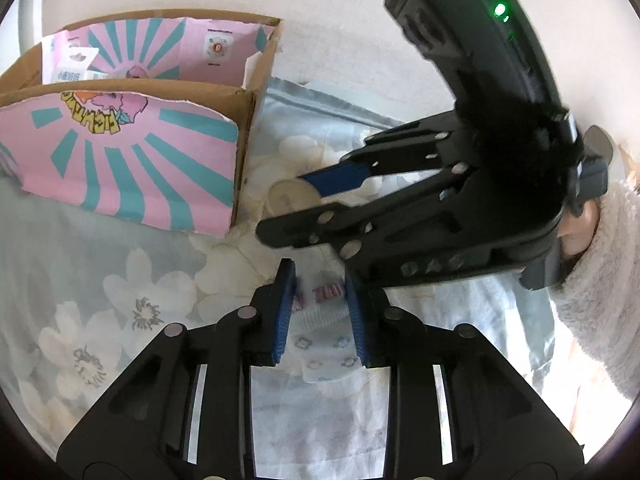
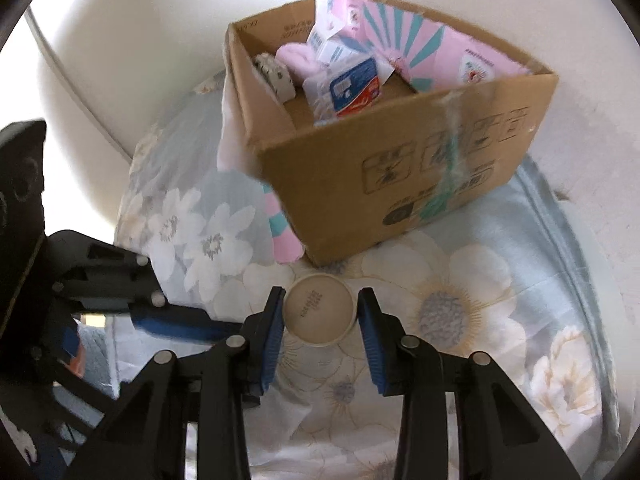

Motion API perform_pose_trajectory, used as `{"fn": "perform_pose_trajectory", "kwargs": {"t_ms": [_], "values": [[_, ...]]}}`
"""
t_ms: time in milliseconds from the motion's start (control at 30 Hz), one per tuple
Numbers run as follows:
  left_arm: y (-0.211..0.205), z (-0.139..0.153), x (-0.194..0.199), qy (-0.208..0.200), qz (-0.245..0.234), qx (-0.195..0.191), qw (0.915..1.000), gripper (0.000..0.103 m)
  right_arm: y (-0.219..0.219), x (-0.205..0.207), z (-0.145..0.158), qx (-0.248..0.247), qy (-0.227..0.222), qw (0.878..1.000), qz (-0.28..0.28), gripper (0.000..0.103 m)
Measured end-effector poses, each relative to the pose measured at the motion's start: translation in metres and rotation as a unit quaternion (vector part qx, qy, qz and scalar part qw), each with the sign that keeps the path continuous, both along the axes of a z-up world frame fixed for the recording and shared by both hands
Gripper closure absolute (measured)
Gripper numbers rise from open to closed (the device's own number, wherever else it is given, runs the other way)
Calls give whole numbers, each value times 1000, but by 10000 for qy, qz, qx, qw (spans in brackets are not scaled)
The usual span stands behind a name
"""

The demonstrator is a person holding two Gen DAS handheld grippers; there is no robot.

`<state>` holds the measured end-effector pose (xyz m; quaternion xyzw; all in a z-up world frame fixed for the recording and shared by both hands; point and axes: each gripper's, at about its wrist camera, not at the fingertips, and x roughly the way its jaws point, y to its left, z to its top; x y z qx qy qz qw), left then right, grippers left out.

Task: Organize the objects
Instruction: 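Grasp the white patterned cloth with the left tool while the right tool grasps the beige jar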

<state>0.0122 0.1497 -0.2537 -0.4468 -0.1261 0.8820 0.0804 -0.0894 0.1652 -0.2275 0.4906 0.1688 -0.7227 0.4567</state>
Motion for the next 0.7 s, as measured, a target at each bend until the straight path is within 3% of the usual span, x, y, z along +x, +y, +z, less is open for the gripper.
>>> {"fn": "perform_pose_trajectory", "kwargs": {"t_ms": [100,167,200,233,333,500,633,700], "values": [[-2,-7,0,-173,10,92,9998,80,3,-4,6,50,16,9999,-125,69],[0,-6,3,-155,-102,95,9998,69,6,-4,10,32,18,9998,-203,69],[1,-6,5,-93,-184,12,9998,56,8,-5,12,17,25,9997,-250,69],[6,-6,7,6,-427,-105,9990,3,11,-5,14,4,23,9995,-315,69],[15,-10,13,171,-954,-203,9951,0,26,-6,16,-7,2,9986,-528,69],[29,-32,5,318,-1688,-1224,9775,0,46,3,22,-6,8,9968,-805,69],[26,-58,4,309,-2102,-1112,9708,0,59,10,23,-3,4,9951,-992,69],[27,-71,-19,238,-2243,-1009,9690,5,61,13,22,5,2,9941,-1089,69]]}}
